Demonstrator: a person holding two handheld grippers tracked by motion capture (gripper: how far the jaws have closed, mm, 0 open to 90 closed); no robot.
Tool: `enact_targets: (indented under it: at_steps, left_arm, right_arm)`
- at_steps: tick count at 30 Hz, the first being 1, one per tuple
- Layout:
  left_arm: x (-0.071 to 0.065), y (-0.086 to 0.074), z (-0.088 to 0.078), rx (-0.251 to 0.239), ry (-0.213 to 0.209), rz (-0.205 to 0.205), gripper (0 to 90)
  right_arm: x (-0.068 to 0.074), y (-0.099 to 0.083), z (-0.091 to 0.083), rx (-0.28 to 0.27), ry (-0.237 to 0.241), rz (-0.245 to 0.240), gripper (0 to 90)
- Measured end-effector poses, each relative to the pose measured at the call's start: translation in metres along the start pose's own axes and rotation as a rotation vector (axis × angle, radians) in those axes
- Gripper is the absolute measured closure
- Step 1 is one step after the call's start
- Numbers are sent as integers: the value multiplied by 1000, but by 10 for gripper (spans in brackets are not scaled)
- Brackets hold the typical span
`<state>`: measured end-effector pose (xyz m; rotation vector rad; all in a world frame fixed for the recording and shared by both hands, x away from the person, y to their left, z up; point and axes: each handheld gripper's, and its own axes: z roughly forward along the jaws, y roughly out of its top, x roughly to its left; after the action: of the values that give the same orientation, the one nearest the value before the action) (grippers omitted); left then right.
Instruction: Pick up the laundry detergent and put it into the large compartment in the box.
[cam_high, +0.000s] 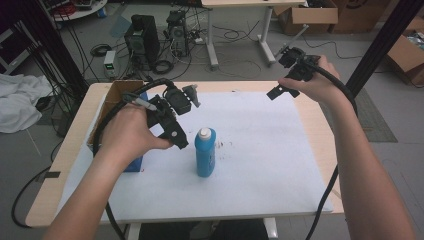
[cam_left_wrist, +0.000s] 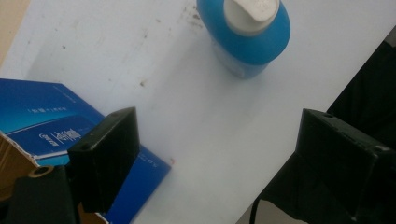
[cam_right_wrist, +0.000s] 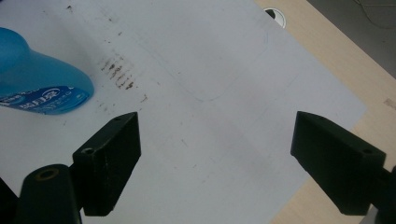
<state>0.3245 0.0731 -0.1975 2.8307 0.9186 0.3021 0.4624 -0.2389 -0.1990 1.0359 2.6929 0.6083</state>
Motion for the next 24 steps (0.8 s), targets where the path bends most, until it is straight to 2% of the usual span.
enact_targets:
  at_steps: [9, 17, 19, 24]
  left_arm:
    - [-9, 13, 8, -4, 12, -68, 147]
    - [-16, 32, 17, -5, -27, -114, 151]
    - [-17, 37, 18, -27, -48, -124, 151]
    - [-19, 43, 25, -35, -41, -149, 145]
  right_arm:
    - [1, -2, 1, -3, 4, -7, 157]
    - [2, -4, -1, -5, 2, -9, 159]
    - [2, -6, -3, -10, 0, -10, 159]
    - [1, -10, -7, -13, -6, -3, 159]
